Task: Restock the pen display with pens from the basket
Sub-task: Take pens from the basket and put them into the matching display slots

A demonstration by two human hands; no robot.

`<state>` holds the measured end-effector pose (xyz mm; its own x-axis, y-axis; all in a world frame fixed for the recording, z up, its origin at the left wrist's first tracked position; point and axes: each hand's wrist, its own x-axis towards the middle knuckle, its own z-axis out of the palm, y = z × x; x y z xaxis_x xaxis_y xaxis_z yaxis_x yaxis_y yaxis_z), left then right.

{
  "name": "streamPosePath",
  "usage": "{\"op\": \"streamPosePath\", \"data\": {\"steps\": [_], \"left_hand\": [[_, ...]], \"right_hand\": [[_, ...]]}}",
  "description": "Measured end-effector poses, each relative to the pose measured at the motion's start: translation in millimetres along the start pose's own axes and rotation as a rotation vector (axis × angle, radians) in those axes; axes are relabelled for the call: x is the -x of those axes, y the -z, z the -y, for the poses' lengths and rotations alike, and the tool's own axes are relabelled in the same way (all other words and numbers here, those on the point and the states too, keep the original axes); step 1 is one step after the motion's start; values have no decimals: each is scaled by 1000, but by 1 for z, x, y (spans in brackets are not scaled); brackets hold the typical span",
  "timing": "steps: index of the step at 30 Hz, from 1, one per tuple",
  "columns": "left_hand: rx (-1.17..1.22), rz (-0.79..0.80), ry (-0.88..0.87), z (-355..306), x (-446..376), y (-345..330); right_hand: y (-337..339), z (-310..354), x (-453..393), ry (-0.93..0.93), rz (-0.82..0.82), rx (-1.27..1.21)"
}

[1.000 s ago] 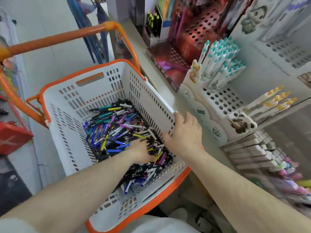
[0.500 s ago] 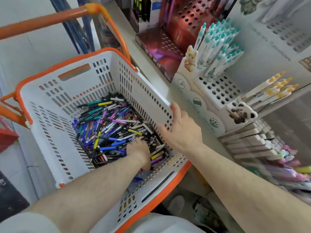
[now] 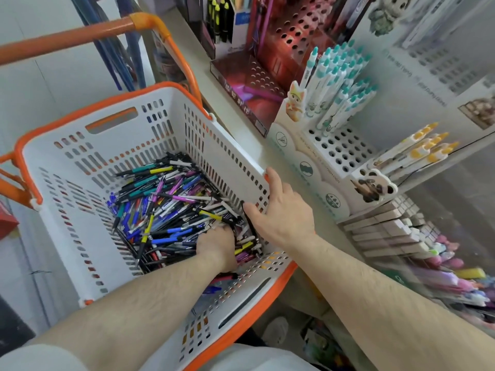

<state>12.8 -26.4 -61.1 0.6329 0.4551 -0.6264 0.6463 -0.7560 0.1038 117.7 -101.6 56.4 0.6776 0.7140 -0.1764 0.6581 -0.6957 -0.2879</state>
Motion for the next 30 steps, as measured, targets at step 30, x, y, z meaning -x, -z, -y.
{"op": "streamPosePath", "data": {"steps": [30], "left_hand": [[1890,-508,-120,79,60,113]], "right_hand": [[7,55,38,-717,336,-1215]]}}
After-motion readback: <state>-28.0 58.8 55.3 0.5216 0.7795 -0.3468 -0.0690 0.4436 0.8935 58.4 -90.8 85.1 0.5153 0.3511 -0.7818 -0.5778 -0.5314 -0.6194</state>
